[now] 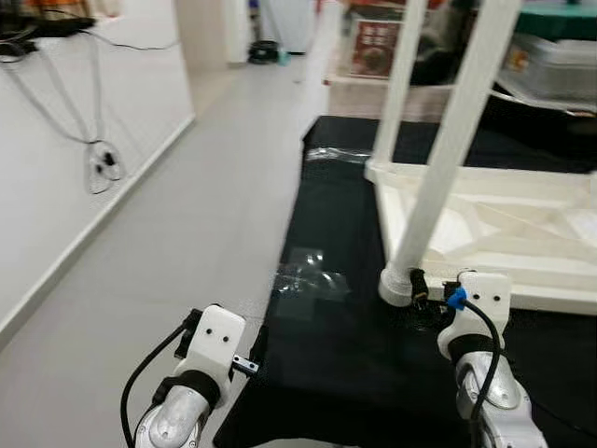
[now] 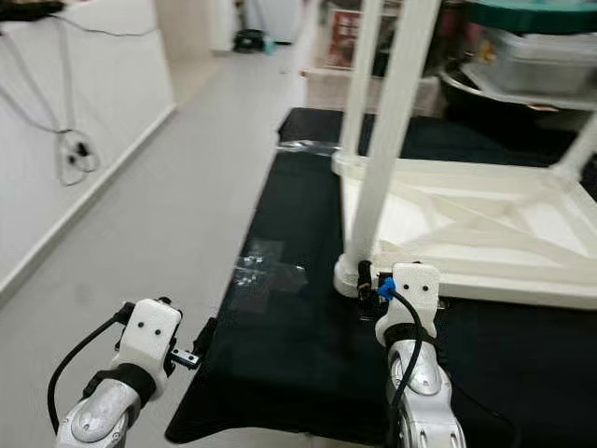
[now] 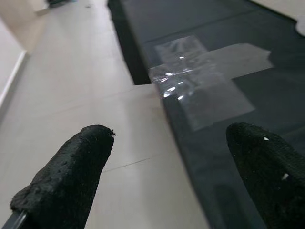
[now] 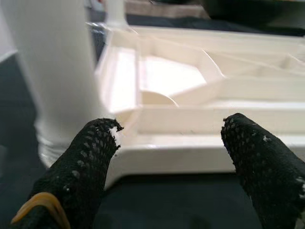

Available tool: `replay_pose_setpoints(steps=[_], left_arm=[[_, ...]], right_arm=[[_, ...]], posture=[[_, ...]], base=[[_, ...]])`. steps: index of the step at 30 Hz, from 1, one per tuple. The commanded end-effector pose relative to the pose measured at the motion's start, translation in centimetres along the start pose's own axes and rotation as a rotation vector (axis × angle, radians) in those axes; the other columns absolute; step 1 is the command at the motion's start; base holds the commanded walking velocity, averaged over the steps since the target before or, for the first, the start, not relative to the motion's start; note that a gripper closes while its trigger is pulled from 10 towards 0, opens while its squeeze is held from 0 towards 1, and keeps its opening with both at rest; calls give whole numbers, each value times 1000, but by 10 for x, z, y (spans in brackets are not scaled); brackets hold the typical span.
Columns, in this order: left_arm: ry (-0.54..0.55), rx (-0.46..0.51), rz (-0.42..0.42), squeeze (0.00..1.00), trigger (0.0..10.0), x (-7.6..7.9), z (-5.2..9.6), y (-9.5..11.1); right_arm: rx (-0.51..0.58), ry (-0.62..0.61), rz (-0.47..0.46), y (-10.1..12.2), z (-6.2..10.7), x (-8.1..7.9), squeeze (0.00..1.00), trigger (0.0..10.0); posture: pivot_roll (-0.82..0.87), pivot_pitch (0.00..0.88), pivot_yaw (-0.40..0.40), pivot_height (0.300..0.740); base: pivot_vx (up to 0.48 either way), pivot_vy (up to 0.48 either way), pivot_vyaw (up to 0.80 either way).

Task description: Building children table

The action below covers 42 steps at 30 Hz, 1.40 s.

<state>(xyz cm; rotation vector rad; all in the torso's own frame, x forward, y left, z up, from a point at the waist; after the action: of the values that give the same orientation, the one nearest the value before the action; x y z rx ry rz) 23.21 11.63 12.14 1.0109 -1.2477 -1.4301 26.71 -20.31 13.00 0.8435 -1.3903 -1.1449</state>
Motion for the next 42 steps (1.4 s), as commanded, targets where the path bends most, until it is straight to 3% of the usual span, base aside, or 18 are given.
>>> replay_pose_setpoints(steps=[1,8,14,22,26,35,37,38,42], left_arm=[[0,-21,0,0,10000,0,2,-4],[-2,-29,2,0,10000,-1,3,-5],[-7,-34,1,0,10000,0,3,-7],[-35,-33,-55,0,10000,5,4,-7],[-32,-39,-56,0,10000,5,3,-8],[-13,-49,-34,0,10000,1,3,-10],[-13,-49,-33,0,10000,1,2,-9],[-12,-49,-31,0,10000,1,2,-10],[-14,-50,-29,0,10000,1,2,-10]], right_arm=[[3,27,8,-2,2,-6,0,10000],[-9,15,16,-8,3,0,0,10000],[12,-55,26,-5,-14,19,0,10000],[25,-31,24,0,-19,14,0,10000],[28,-25,23,0,-19,11,0,10000],[21,-35,0,-3,-23,15,0,10000],[33,-21,-27,-1,-26,17,0,10000],[55,51,-87,5,-34,19,0,10000],[68,179,-103,10,-40,19,0,10000]], posture=[[98,75,-62,740],[95,67,-60,740],[100,56,-63,740],[100,55,-66,740],[101,54,-65,740],[102,55,-67,740],[103,53,-67,740],[100,54,-64,740],[102,55,-63,740]], base=[[0,0,-775],[0,0,-772],[0,0,-518],[0,-229,0],[0,-459,0],[0,0,0],[0,0,0],[0,0,0],[0,0,0]])
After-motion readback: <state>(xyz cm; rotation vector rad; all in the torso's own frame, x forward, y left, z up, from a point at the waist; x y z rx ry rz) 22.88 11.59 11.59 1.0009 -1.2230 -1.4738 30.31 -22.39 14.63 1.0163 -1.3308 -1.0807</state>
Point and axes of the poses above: a point about 5 cm out from each wrist's last joint towards the gripper, its own z axis pointing back from the gripper into the wrist, its own y axis along the axis of the wrist's last joint, x = y × z, the point moved 2 cm from there along -z, pointing out of the wrist towards the gripper, and after that the axes turned 12 degrees about z, right-handed, at the moved point
